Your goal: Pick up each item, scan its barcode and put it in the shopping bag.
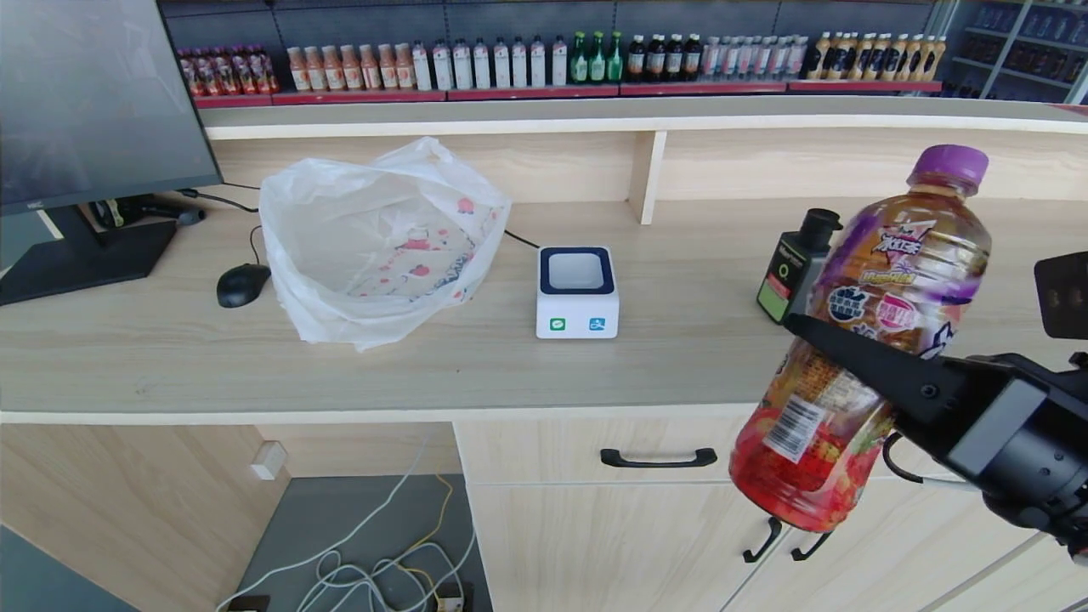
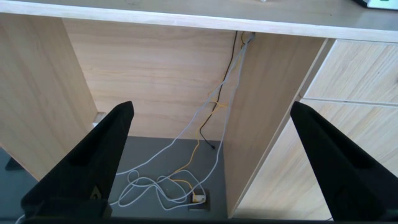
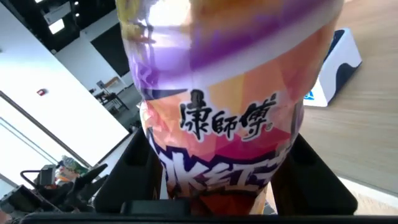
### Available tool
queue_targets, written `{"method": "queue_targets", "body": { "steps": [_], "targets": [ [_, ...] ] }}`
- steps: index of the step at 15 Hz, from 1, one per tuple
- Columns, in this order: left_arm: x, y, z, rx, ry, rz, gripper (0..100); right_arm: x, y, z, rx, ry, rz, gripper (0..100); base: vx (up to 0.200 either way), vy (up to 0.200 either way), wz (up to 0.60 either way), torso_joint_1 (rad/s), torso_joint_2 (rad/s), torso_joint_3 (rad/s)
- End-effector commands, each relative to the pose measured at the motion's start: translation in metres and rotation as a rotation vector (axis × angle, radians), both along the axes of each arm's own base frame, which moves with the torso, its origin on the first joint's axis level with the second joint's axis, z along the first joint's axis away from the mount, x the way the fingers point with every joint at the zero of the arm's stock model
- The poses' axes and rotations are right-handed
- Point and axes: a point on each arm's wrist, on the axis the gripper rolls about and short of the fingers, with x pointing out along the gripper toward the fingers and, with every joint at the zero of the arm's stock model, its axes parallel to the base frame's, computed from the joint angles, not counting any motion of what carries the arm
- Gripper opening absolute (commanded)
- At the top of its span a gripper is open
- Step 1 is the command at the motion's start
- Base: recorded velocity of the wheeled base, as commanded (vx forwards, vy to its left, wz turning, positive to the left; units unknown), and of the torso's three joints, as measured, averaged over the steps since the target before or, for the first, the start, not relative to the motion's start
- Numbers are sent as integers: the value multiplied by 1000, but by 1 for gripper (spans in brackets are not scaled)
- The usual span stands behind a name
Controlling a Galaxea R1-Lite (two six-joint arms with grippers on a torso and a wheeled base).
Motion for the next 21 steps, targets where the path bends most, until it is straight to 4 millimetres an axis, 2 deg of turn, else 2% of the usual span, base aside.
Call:
{"method": "queue_targets", "body": {
  "steps": [1,6,9,12,14,18,21],
  "targets": [
    [0,0,0,0,0,0,100,-13,15,0,38,49,124,0,0,0,0,0,0,0],
    [0,0,0,0,0,0,100,-31,33,2,92,120,284,0,0,0,0,0,0,0],
    [0,0,0,0,0,0,100,-24,45,4,139,215,356,0,0,0,0,0,0,0],
    [0,0,0,0,0,0,100,-13,56,21,218,222,400,0,0,0,0,0,0,0],
    [0,0,0,0,0,0,100,-14,66,31,263,217,457,0,0,0,0,0,0,0],
    [0,0,0,0,0,0,100,-8,79,23,257,232,483,0,0,0,0,0,0,0],
    [0,0,0,0,0,0,100,-8,85,27,273,231,508,0,0,0,0,0,0,0]
  ]
}}
